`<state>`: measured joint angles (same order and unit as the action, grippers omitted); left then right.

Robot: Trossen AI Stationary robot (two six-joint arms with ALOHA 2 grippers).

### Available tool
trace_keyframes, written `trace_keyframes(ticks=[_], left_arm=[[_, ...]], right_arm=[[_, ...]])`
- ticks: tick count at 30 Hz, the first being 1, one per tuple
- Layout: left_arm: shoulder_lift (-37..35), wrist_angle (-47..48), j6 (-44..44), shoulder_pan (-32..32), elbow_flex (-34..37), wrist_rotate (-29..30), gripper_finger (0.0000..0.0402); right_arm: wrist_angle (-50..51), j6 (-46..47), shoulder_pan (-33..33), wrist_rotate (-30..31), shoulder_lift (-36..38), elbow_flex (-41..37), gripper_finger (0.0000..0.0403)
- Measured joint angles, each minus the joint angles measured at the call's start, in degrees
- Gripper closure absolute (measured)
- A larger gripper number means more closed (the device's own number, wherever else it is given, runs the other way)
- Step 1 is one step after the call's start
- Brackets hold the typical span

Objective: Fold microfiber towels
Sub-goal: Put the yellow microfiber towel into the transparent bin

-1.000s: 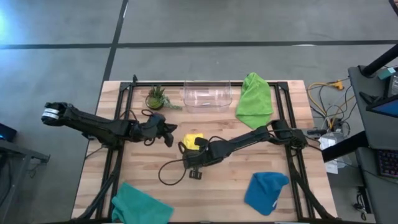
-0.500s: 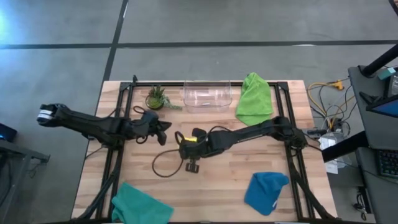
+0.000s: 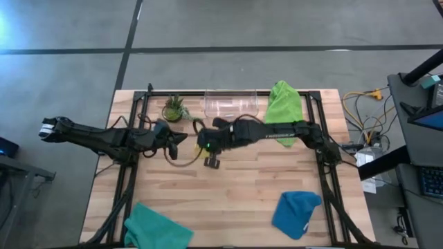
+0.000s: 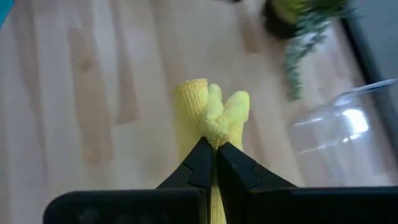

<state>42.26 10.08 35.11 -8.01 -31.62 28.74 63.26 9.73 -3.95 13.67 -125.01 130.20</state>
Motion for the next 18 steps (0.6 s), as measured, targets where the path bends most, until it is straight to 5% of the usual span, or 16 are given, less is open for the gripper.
trace_keyframes(ticks=[18], left_arm=[[2.7, -1.0, 0.6, 0.0, -0.3, -1.0, 0.0402]], right_arm=[[3.3, -15.7, 16.2, -0.1, 2.5, 4.8, 0.0395]])
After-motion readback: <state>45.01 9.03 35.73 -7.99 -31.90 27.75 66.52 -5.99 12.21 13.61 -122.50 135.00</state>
